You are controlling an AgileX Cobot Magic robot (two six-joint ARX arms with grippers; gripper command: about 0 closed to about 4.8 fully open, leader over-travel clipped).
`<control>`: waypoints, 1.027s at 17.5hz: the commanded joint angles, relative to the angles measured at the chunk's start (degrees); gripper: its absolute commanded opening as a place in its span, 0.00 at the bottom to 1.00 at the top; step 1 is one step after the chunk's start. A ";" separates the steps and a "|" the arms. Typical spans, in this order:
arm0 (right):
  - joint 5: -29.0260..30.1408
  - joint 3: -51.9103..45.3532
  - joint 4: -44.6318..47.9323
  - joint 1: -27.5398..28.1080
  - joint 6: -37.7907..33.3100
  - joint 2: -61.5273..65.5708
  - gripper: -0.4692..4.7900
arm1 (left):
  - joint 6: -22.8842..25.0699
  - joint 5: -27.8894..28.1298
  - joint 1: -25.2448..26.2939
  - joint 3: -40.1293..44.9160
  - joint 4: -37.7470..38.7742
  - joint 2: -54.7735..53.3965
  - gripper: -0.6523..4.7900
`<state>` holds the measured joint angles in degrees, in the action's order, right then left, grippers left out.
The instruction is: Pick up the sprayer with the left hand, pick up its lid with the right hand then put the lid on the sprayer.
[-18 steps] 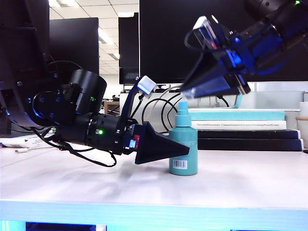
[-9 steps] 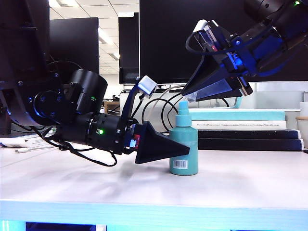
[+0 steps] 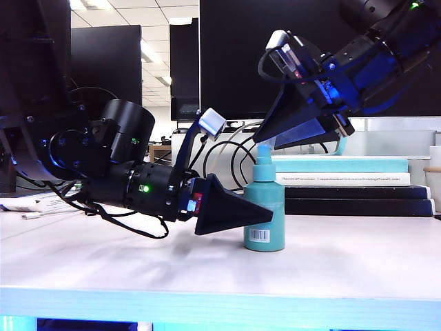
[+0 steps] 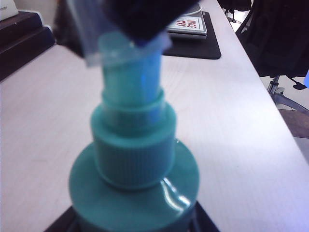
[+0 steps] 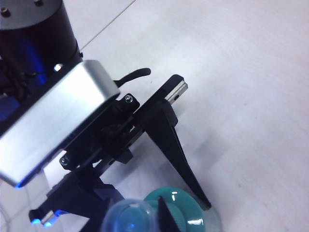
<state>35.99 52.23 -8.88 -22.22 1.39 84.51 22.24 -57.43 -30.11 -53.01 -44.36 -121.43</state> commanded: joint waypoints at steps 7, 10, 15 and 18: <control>-1.97 0.09 -1.66 -0.02 3.54 0.48 0.66 | 0.00 1.27 -0.11 0.17 2.03 -0.37 0.57; -1.03 0.09 2.67 0.00 3.13 0.46 1.00 | -0.17 2.47 -0.11 0.17 2.05 -0.37 0.57; 0.11 0.09 1.40 1.66 3.08 -0.85 1.00 | -3.08 2.78 -0.09 0.17 0.44 -0.13 0.79; 0.33 0.09 0.04 4.63 2.69 -5.42 1.00 | -5.88 2.73 -0.04 0.20 0.50 1.55 0.92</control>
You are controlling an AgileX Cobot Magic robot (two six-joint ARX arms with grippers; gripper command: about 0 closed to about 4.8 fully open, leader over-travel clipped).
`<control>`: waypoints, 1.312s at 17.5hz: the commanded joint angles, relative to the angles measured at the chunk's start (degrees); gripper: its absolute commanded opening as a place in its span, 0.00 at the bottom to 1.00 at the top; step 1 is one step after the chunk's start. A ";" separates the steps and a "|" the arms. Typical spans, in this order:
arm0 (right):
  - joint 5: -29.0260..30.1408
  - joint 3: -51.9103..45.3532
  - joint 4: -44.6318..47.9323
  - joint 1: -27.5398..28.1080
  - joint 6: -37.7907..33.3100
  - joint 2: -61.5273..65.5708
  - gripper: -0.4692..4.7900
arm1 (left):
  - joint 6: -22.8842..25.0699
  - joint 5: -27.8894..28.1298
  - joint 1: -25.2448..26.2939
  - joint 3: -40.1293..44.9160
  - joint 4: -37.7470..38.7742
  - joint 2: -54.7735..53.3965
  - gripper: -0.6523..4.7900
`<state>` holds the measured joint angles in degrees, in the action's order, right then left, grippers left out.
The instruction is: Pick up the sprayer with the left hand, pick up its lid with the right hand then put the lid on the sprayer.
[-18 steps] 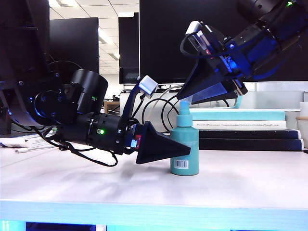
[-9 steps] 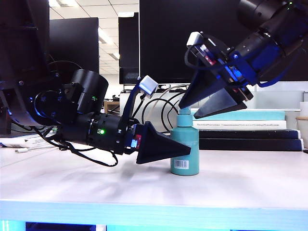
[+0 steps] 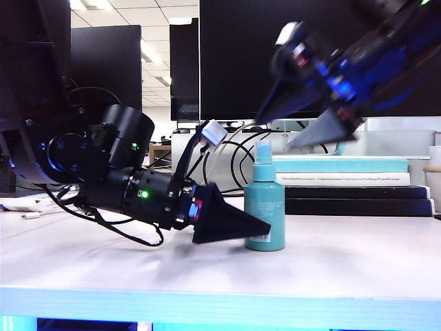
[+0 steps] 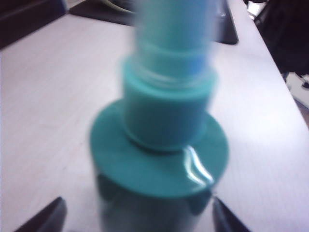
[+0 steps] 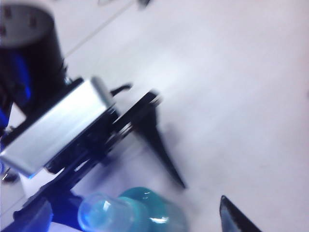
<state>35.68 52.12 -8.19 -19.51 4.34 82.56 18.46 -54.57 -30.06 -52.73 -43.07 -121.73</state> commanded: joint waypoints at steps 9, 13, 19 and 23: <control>-6.21 0.09 -3.76 14.51 -4.02 -11.98 1.00 | 20.33 21.05 4.28 -0.09 46.64 25.16 1.00; -12.61 -0.44 2.84 14.80 -9.88 -13.05 1.00 | 11.43 41.05 10.14 0.11 51.41 34.77 1.00; -24.37 -13.09 15.37 15.26 -12.46 -29.59 1.00 | -1.09 31.69 24.20 1.03 48.89 44.98 1.00; -28.68 -23.30 16.26 16.09 -12.85 -42.45 1.00 | -4.33 28.76 34.23 6.27 44.52 56.81 1.00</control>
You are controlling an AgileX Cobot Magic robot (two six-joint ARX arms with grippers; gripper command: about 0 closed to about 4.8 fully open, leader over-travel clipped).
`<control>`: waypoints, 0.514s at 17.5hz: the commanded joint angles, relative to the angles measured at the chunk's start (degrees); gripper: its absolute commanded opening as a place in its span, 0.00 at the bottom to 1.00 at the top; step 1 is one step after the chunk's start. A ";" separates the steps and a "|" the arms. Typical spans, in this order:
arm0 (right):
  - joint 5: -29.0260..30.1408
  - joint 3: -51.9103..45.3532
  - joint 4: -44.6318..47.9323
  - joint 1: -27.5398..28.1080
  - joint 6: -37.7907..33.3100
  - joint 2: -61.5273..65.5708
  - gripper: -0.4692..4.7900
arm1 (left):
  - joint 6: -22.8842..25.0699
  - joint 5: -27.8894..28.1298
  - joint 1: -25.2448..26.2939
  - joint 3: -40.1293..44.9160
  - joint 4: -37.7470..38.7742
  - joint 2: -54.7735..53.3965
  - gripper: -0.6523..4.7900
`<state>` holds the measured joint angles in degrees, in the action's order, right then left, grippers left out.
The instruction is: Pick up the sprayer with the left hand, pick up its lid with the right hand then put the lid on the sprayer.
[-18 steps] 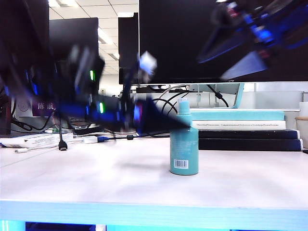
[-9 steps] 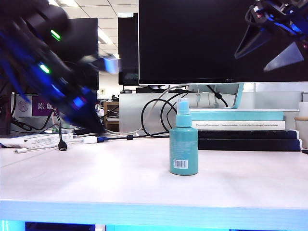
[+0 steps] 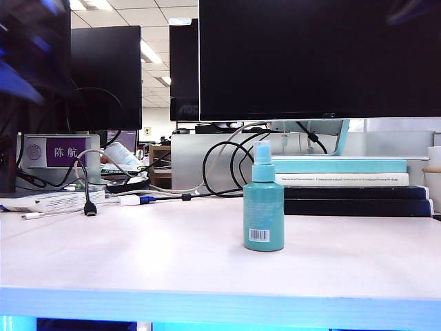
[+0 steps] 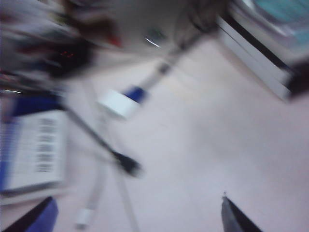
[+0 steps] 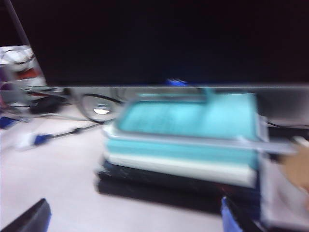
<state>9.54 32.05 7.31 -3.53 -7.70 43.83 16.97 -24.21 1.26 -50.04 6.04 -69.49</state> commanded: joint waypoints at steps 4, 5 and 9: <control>-4.42 -18.49 9.73 -0.17 -6.82 -16.44 1.00 | -9.73 3.39 6.71 21.86 -16.83 24.39 1.00; -6.08 -20.72 11.02 -0.17 -7.32 -18.73 1.00 | -10.54 4.11 6.71 24.57 -17.49 27.63 1.00; -7.13 -28.24 11.02 -1.70 -6.91 -25.38 0.83 | -16.48 4.07 5.90 32.81 -20.70 34.67 1.00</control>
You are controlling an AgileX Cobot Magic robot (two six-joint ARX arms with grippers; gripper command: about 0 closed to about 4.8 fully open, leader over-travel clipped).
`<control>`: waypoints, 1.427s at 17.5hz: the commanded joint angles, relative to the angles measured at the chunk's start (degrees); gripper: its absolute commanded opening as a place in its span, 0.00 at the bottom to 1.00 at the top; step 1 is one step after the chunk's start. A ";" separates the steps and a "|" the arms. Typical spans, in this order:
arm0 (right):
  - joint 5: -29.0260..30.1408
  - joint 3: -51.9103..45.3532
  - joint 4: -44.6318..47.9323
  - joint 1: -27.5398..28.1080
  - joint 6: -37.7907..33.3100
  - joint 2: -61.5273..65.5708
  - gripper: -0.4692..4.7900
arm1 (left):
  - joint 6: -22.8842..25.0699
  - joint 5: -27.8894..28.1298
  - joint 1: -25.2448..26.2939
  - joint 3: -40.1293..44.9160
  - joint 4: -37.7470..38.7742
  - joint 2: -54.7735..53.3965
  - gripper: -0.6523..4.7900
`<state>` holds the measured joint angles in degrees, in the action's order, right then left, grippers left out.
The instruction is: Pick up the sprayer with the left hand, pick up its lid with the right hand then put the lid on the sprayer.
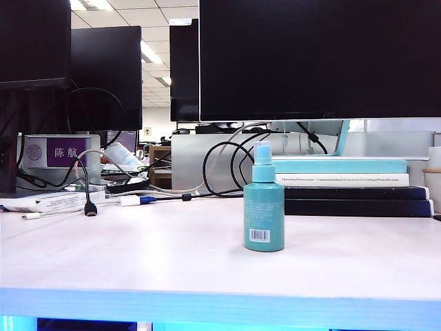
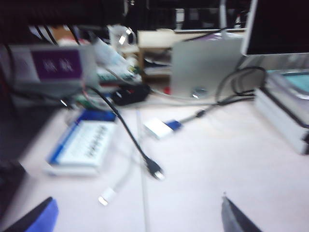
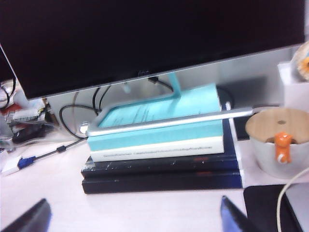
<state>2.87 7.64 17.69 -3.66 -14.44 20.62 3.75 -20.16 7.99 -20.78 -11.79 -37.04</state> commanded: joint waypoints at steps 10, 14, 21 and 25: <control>-10.51 -7.32 -4.07 -10.60 13.84 -3.54 0.26 | 1.79 15.10 -14.58 20.35 0.66 33.55 0.73; -3.48 -7.32 3.78 -3.63 12.70 -3.69 0.15 | 0.68 15.54 -14.53 20.37 3.08 36.98 0.66; -1.38 -7.04 -6.64 0.15 11.43 -20.57 0.09 | 0.68 17.05 -14.47 20.37 4.46 36.98 0.66; -1.73 -6.97 -18.18 0.04 11.15 -20.57 0.09 | 0.55 17.49 -14.47 20.37 8.26 36.96 0.51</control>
<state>1.48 0.67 1.69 -3.60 -3.01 0.08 4.27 -2.79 -6.52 -0.38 -4.86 -0.19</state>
